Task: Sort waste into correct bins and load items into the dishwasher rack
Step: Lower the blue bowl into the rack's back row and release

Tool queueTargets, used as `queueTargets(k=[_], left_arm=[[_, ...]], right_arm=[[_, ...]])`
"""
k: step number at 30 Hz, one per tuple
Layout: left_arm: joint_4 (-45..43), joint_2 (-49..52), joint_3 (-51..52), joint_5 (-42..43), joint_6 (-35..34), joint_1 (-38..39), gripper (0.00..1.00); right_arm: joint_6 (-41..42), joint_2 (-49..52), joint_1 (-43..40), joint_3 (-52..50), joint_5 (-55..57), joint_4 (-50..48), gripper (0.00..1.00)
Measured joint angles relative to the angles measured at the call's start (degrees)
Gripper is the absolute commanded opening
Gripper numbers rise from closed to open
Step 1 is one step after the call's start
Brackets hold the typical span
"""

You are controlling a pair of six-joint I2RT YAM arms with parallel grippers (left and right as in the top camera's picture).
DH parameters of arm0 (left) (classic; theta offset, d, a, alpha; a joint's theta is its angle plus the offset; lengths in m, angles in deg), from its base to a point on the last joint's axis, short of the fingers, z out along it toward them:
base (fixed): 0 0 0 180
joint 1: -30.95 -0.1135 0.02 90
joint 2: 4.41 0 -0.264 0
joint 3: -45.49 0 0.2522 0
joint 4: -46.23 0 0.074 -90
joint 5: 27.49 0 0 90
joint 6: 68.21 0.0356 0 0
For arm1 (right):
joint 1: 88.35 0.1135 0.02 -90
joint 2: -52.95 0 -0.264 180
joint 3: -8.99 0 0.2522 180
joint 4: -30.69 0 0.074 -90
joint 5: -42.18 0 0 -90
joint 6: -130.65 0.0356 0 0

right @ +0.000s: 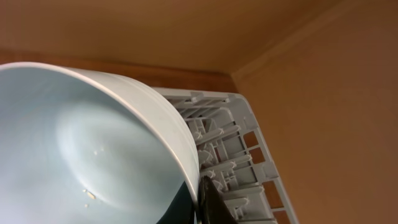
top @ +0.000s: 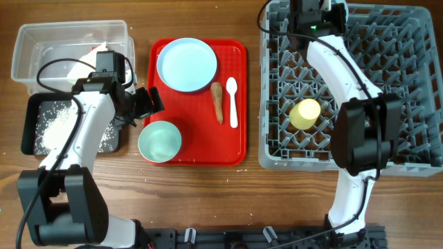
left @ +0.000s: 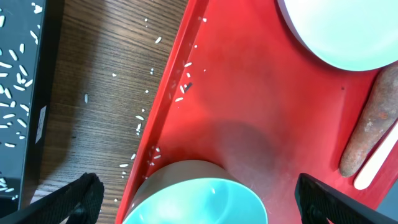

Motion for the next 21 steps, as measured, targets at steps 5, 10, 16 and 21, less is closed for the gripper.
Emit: queueTargets(k=[5,10,16,21], left_arm=[[0.00,0.00,0.00,0.00,0.00,0.00,1.00],[0.02,0.00,0.00,0.02,0.00,0.00,1.00],[0.00,0.00,0.00,0.00,0.00,0.00,1.00],[0.00,0.00,0.00,0.00,0.00,0.00,1.00]], right_arm=[[-2.91,1.20,2.40,0.02,0.87,2.45,0.04],[-3.52,1.42,4.46,0.02,2.93,7.17,0.24],[-4.48,2.62,8.04,0.00,2.97,12.13,0.80],[-5.20,1.81,10.36,0.02,-1.64,13.64,1.00]])
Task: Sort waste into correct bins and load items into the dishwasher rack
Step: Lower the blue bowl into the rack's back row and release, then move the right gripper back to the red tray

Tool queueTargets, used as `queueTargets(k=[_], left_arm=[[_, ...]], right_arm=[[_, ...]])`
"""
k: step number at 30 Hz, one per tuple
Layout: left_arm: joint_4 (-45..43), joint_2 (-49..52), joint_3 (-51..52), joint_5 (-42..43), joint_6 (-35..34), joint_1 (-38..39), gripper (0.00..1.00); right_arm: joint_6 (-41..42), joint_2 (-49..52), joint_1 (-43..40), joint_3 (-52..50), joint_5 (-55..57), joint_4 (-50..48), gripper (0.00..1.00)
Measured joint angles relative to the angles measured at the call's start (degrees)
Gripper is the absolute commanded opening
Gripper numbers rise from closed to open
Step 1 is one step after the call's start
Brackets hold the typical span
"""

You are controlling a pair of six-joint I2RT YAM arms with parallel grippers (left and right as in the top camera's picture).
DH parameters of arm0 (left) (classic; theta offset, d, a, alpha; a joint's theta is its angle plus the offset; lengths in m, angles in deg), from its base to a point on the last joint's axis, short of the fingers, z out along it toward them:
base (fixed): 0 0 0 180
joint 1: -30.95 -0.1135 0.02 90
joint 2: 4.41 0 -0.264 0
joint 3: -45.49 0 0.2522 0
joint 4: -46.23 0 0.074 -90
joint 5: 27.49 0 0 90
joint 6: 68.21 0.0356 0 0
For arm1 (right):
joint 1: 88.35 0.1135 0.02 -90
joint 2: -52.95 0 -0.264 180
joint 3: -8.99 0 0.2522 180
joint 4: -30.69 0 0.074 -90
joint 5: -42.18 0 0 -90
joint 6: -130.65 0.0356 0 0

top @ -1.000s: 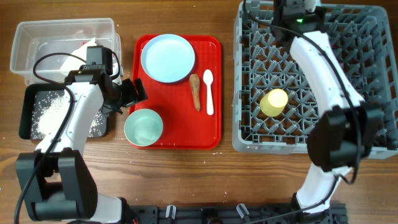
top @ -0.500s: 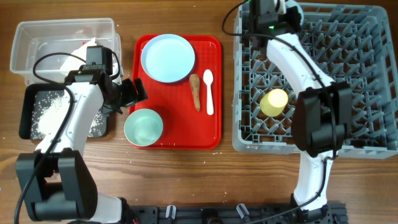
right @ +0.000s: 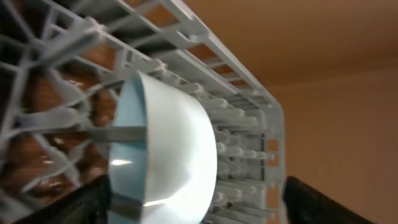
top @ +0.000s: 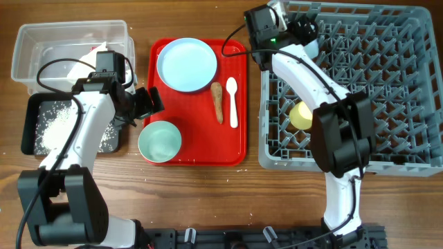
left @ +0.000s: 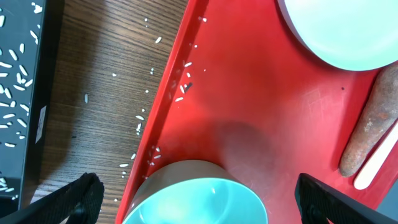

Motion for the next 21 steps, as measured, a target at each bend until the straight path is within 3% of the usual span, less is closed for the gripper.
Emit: queueTargets(k=[4,9,13,21], left_arm=[[0.02,0.00,0.00,0.00,0.00,0.02,1.00],[0.02,0.00,0.00,-0.02,0.00,0.00,1.00],[0.02,0.00,0.00,0.00,0.00,0.00,1.00],[0.02,-0.04,0.00,0.00,0.00,0.00,1.00]], right_arm=[[0.42,-9.64,-0.15,0.00,-8.98,2.05,1.00],[5.90,-27.30,-0.20,1.79,-30.21,7.74,0.99],[7.30,-28.94,-0.20,1.92,-43.56,10.23,0.98],[11.06,-28.72,-0.20,1.90,-56.02,12.41,0.98]])
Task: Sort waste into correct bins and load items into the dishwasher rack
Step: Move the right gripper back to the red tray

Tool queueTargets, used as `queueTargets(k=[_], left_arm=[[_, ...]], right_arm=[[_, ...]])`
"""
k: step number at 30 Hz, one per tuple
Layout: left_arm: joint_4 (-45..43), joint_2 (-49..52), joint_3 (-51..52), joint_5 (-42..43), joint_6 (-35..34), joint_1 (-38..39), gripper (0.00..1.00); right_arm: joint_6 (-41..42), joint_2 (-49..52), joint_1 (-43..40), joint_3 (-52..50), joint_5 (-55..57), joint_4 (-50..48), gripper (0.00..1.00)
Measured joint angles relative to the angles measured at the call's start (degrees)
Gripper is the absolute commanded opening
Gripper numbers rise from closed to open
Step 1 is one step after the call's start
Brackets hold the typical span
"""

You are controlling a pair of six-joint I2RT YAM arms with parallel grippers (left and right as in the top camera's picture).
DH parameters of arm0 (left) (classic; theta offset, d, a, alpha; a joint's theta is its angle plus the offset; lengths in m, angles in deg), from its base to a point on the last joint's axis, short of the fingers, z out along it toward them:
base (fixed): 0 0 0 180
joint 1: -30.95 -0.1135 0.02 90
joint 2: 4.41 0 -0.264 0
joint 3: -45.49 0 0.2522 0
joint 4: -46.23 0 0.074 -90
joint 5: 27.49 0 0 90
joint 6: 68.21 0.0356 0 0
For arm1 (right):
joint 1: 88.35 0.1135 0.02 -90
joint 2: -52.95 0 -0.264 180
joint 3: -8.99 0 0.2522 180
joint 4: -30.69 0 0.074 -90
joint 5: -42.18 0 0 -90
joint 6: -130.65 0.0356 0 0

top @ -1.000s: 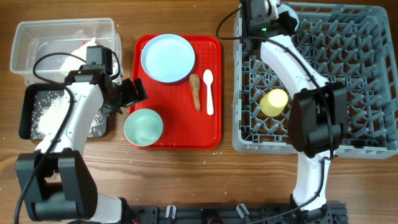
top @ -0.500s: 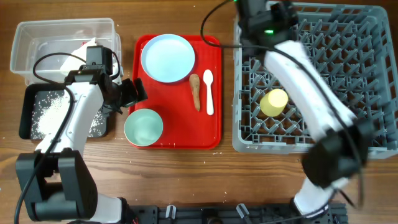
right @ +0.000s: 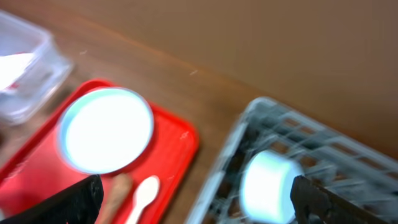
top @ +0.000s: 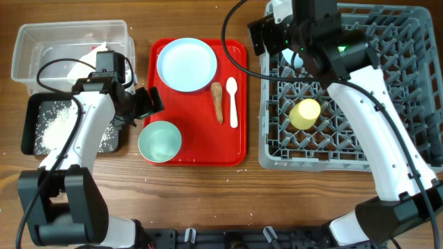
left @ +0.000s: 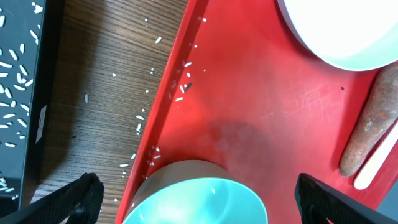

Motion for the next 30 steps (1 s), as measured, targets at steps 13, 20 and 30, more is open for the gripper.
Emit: queueTargets(k=[13,20,30], left_arm=[[-0.02,-0.07,0.00,0.00,0.00,0.00,1.00],[0.00,-0.07,0.00,0.00,0.00,0.00,1.00],[-0.02,-0.07,0.00,0.00,0.00,0.00,1.00]], right_arm=[[4.22,0.02,0.00,-0.07,-14.51,0.94,0.94],[6.80,2.38,0.04,-0.07,-14.73,0.68,0.93],[10.47,9.70,4.94,-0.17,-15.32,1.77,0.88]])
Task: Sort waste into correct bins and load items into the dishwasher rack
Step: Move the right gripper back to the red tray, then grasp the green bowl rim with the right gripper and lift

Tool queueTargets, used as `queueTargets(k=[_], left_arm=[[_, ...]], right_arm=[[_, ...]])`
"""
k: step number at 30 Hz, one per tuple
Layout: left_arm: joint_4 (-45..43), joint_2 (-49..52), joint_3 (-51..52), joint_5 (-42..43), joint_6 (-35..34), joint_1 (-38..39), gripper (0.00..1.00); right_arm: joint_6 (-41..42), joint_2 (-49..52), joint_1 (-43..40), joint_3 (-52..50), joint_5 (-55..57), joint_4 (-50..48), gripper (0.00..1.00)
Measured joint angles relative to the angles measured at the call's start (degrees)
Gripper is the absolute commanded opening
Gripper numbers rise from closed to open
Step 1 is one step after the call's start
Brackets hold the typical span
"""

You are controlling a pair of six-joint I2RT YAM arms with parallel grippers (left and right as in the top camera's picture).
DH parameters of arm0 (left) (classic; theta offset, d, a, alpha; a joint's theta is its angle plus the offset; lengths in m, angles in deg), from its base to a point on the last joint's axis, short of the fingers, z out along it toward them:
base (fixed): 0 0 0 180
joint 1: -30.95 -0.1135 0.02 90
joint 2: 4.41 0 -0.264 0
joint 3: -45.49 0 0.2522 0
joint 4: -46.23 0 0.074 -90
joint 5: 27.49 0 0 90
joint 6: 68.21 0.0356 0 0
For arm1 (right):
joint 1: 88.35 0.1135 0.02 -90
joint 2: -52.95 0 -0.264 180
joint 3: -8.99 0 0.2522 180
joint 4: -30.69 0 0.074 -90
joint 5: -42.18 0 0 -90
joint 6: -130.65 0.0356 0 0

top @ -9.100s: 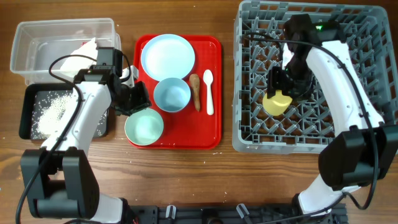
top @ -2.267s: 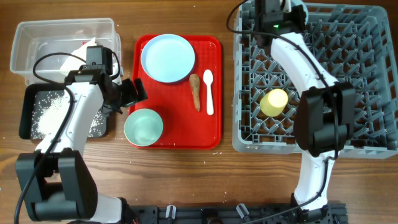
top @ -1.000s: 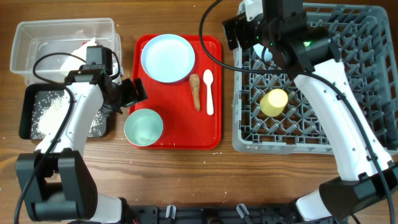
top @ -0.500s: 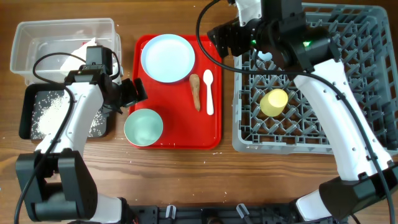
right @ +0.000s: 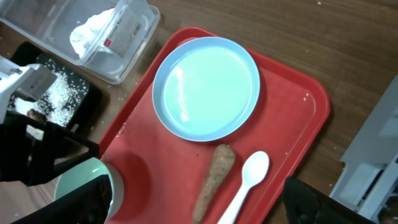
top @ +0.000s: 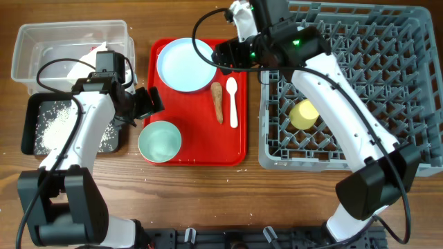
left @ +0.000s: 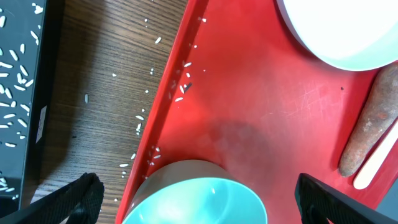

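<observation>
On the red tray (top: pixel 235 149) lie a pale blue plate (top: pixel 187 63), a brown carrot-like scrap (top: pixel 217 102), a white spoon (top: pixel 232 102) and a teal bowl (top: pixel 160 141). My right gripper (top: pixel 228 55) hangs open above the tray's back part; its view shows the plate (right: pixel 206 88), scrap (right: pixel 212 182) and spoon (right: pixel 245 186) below it, nothing held. My left gripper (left: pixel 199 208) is open at the tray's left edge, its fingers either side of the teal bowl (left: pixel 199 196). The grey dishwasher rack (top: pixel 415 166) holds a yellow cup (top: pixel 304 114).
A clear bin (top: pixel 69 41) with white waste stands at the back left. In front of it is a black tray (top: pixel 48 128) strewn with rice. Loose rice grains (left: pixel 143 118) lie on the wood beside the red tray.
My right gripper has moved left from above the rack's back left corner to above the red tray, still open. The left arm and the tray's items have not moved.
My right gripper was shut on a pale blue bowl at the back of the rack. Then the bowl stood on edge in the rack with the gripper open off it. The gripper was then higher, and now hangs over the tray. The left arm stayed put.
</observation>
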Motion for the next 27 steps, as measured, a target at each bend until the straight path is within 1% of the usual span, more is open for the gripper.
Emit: queueTargets(k=[3,8,10,13,15,16,19,21,23,24,27], left_arm=[[0.00,0.00,0.00,0.00,-0.02,0.00,1.00],[0.02,0.00,0.00,0.00,0.00,0.00,1.00],[0.00,0.00,0.00,0.00,-0.02,0.00,1.00],[-0.87,0.00,0.00,-0.04,0.00,0.00,1.00],[-0.83,0.00,0.00,-0.87,-0.02,-0.20,1.00],[-0.09,0.00,-0.35,-1.25,-0.09,-0.72,1.00],[4.17,0.02,-4.33,-1.70,-0.26,-4.15,1.00],[8.11,-0.07,-10.36,-2.10,-0.31,-8.59,1.00],[11.93,-0.37,-16.17,-2.56,-0.52,-14.91,1.00],[12.15,-0.48,-16.98,-2.73,-0.52,-16.41,1.00],[13.05,-0.59,-17.79,-2.82,-0.68,-24.13,1.00]], right_arm=[[1.90,0.09,0.09,0.00,-0.07,1.46,0.86],[4.50,0.72,0.09,-0.13,-0.22,8.20,0.82],[6.12,0.72,0.09,-1.14,-0.68,9.55,0.82],[9.44,0.83,1.51,-5.01,-1.25,6.88,0.82],[12.26,1.11,4.20,-8.39,-1.75,3.63,0.80],[13.51,1.33,5.62,-9.42,-1.99,2.71,0.76],[16.52,1.81,10.73,-11.39,-2.45,-1.40,0.68],[18.71,1.81,13.62,-12.66,-1.66,-4.76,0.63],[20.09,1.92,16.87,-15.67,0.55,-9.31,0.60],[20.39,2.34,17.70,-16.41,1.05,-10.40,0.59],[22.29,7.06,20.48,-16.98,2.05,-12.66,0.57]])
